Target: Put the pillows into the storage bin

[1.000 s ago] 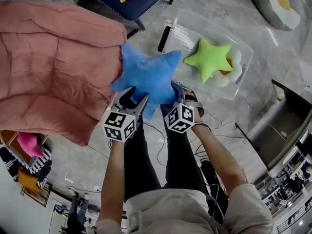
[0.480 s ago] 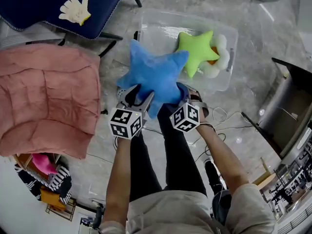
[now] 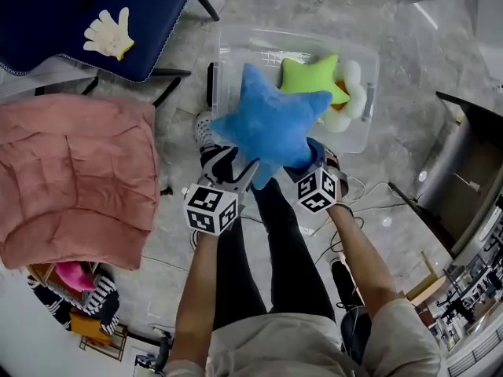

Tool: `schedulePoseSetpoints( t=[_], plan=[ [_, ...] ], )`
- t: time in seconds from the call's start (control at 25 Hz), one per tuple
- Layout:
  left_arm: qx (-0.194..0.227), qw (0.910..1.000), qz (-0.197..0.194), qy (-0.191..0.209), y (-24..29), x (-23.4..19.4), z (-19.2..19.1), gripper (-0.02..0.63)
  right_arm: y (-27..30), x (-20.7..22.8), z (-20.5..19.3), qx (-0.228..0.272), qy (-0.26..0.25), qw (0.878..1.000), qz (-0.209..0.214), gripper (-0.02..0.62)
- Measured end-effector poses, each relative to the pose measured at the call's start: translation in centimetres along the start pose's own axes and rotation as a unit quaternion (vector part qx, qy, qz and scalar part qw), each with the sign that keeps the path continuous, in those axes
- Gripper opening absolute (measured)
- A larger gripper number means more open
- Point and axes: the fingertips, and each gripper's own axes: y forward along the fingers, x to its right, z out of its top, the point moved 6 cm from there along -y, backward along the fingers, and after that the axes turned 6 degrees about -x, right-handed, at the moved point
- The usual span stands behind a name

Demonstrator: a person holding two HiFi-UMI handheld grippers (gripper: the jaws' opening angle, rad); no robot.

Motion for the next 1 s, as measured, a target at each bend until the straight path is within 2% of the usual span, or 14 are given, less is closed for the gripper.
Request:
schedulePoseSetpoints(
  t=[0.16, 0.36, 0.48, 0.6, 0.72, 1.0],
  plan=[
    [-0.018, 0.9998, -0.003, -0.001, -0.8, -2.6, 0.8, 0.238, 1.2, 2.2, -0.4, -0.049, 0.003, 0.999, -0.008, 0.367],
    [-0.035, 0.9993, 0.000, 0.016, -1.2, -5.8, 4.3, 0.238, 3.4, 4.9, 0.2, -0.099, 0.026, 0.995, -0.014, 0.374],
    [-0.047, 0.9983, 0.007, 0.032, -1.3, -7.7, 6.8, 0.238, 4.7, 6.2, 0.9, -0.124, 0.056, 0.991, -0.016, 0.385],
    [-0.061, 0.9977, -0.012, 0.026, -1.3, -9.3, 8.6, 0.238, 6.4, 6.7, 1.8, -0.152, 0.091, 0.984, -0.020, 0.385],
    [-0.079, 0.9956, -0.023, 0.044, -1.1, -10.5, 10.1, 0.238, 8.4, 7.0, 3.0, -0.166, 0.118, 0.979, -0.017, 0.387],
    [-0.096, 0.9920, -0.038, 0.073, -0.7, -12.4, 12.5, 0.238, 14.1, 8.3, 4.6, -0.205, 0.110, 0.973, -0.007, 0.394]
  ],
)
